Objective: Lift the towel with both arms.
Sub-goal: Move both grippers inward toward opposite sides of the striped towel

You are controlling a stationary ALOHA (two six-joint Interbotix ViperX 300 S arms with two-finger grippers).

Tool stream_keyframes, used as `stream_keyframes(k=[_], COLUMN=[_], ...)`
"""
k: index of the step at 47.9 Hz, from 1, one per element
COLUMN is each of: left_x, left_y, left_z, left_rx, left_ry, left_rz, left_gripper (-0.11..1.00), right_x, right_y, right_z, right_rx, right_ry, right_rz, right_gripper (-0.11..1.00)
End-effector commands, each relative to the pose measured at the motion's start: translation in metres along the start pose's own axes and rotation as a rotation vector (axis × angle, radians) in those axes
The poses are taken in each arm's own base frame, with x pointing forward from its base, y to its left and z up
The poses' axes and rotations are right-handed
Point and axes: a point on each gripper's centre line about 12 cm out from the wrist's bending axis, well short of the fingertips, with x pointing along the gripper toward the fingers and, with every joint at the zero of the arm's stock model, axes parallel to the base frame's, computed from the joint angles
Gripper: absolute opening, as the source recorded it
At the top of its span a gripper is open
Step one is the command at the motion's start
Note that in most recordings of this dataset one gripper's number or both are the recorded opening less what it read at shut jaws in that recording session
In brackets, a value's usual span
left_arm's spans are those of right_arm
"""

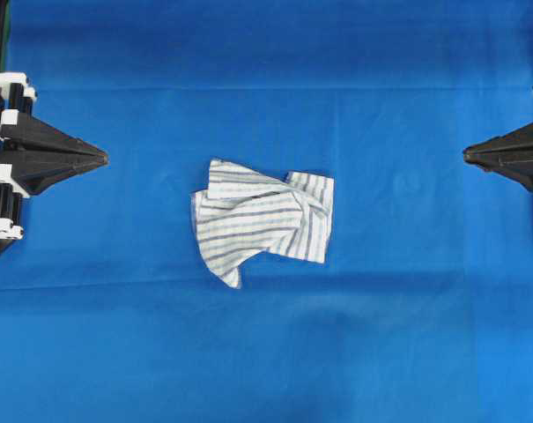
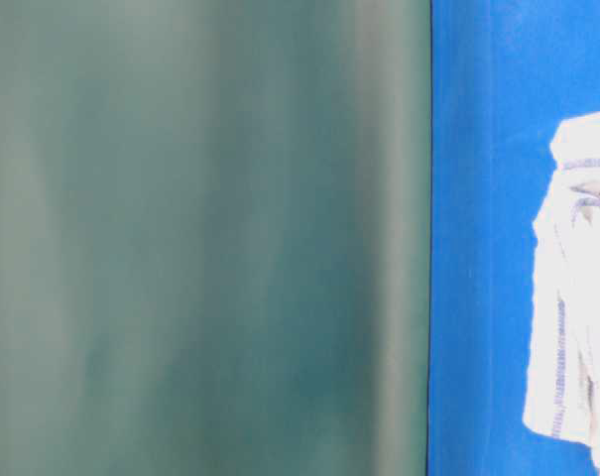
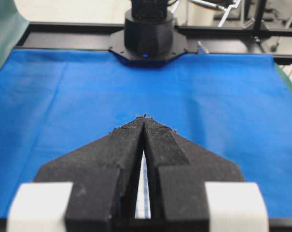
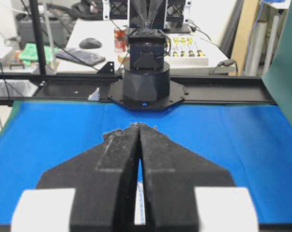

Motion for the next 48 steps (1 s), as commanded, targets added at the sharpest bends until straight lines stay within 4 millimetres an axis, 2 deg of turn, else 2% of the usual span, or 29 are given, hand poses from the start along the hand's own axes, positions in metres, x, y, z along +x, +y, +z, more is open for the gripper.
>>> stream_keyframes(k=[1,6,13,19,27,32,35,38,39,44,48], left_x=[0.005,0.007,0.012,0.022,0.043,0.056,0.063,0.070,0.073,0.083,0.090], left_y=[-0.003,-0.004,-0.005,-0.007,-0.020,-0.029,-0.033,-0.036,-0.037,-0.044,-0.047], left_z=[0.019,0.023,0.023,0.021,0.015,0.004,-0.004,-0.011,-0.012,-0.025,-0.042], left_rx=[-0.013,-0.011,-0.026,-0.030,-0.027,-0.024,-0.023,-0.025,-0.026,-0.019,-0.015], left_ry=[-0.046,-0.046,0.007,0.060,0.149,0.221,0.258,0.291,0.299,0.362,0.431], left_rz=[-0.013,-0.019,-0.022,-0.030,-0.080,-0.109,-0.119,-0.125,-0.128,-0.147,-0.148], left_gripper=[0.00,0.00,0.00,0.00,0.00,0.03,0.13,0.30,0.36,0.67,0.86], right_x=[0.004,0.010,0.028,0.044,0.062,0.070,0.075,0.080,0.082,0.091,0.100], right_y=[0.000,0.002,0.003,0.003,0.006,0.010,0.013,0.016,0.018,0.027,0.032], right_z=[0.010,0.021,0.025,0.020,0.007,-0.001,-0.007,-0.015,-0.018,-0.034,-0.049], right_rx=[0.012,0.013,0.017,0.021,0.026,0.031,0.037,0.040,0.037,0.021,0.009], right_ry=[-0.026,-0.017,0.098,0.200,0.289,0.323,0.344,0.380,0.389,0.474,0.556], right_rz=[-0.002,0.011,0.011,0.010,0.020,0.033,0.042,0.049,0.054,0.083,0.098], right_gripper=[0.00,0.00,0.00,0.00,0.00,0.01,0.01,0.02,0.06,0.37,0.59])
